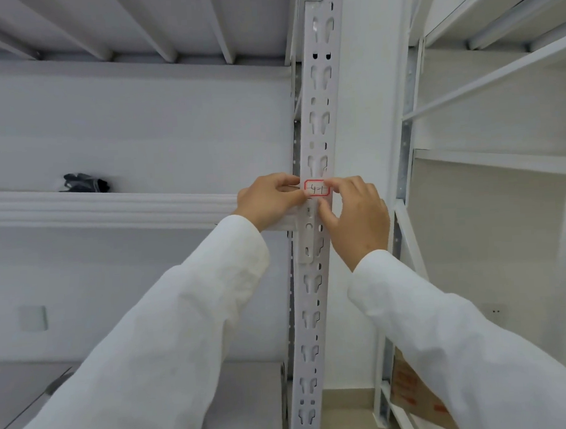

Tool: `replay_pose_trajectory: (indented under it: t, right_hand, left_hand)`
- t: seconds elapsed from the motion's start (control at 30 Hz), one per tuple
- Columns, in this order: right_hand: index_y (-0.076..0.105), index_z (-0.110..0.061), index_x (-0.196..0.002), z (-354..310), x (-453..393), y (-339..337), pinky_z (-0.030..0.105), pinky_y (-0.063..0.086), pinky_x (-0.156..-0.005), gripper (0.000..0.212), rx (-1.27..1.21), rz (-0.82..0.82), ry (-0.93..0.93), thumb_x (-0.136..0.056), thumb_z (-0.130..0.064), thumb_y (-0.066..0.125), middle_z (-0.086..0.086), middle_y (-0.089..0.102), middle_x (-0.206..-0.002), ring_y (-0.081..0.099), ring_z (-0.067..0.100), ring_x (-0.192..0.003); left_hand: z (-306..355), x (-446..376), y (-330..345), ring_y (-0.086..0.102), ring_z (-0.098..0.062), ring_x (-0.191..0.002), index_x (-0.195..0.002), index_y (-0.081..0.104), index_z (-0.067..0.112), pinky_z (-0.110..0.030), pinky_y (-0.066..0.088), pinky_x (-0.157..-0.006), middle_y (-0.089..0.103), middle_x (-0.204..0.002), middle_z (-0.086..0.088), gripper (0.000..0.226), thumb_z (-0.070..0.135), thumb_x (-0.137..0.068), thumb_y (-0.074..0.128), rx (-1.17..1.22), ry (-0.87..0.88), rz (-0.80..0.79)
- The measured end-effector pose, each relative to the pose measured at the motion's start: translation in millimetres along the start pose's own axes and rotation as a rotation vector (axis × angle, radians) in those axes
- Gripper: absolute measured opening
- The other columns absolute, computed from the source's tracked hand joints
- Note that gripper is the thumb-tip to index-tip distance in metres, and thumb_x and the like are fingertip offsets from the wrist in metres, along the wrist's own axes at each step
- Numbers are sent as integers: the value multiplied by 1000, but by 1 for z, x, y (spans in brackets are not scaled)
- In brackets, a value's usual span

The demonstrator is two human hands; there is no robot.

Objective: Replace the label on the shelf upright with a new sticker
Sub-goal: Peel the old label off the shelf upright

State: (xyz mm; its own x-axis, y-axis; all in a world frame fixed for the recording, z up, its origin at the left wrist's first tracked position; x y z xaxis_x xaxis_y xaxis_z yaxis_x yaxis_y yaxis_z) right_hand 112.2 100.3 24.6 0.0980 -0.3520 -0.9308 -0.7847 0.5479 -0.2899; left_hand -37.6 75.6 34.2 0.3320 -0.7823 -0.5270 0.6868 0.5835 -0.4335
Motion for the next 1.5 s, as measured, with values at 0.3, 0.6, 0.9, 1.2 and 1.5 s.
replay_pose_trajectory:
  t: [0.3,0.6,0.9,1.2,1.5]
  right_hand:
    - [61,-21,-114,6,-6,-10,35,47,-80,26,-94,7,27,-90,-29,56,1,62,-111,56,21,-98]
    - [64,-19,-108,0,-2,-8,34,41,-74,21,21,42,-83,-88,-25,58,1,64,-101,55,25,-93]
    - [63,-21,-85,9,-20,-12,27,39,-64,7,-241,-44,149,-86,-26,58,-7,56,-84,52,12,-80]
    - [68,-20,-101,3,-11,-8,40,50,-74,16,-117,40,3,-90,-25,58,0,65,-96,56,20,-88]
    - [66,-23,-81,7,-30,-16,28,45,-67,8,-198,-82,93,-84,-26,58,-6,63,-85,57,13,-76]
  left_hand:
    - [-6,-7,1,58,-13,-118,-112,65,31,-37,35,-112,73,-106,12,51,48,-64,65,4,-7,-28]
    - [-6,-7,1,57,-12,-119,-114,64,30,-36,32,-113,72,-110,10,39,37,-76,67,6,7,-21]
    - [-6,-8,4,60,-12,-117,-111,64,31,-37,33,-113,73,-108,9,54,46,-59,63,26,16,-54]
    - [-5,-7,4,60,-10,-116,-116,64,29,-37,32,-113,72,-111,9,58,44,-60,59,-2,24,-57]
    - [-4,-7,3,60,-12,-117,-115,64,29,-37,32,-113,72,-110,9,57,45,-61,60,5,35,-56]
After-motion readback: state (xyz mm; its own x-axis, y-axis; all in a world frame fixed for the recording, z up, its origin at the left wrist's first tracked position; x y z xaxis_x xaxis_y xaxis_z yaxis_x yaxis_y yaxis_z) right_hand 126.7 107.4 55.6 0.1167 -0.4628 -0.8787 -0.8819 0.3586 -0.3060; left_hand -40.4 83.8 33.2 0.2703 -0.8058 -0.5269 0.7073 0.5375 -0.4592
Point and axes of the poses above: each hand's wrist, its own x-axis away from the middle knuckle, its own y-axis out of the palm, z = x × y, the point moved 7 cm from there along -x, towards the middle knuckle
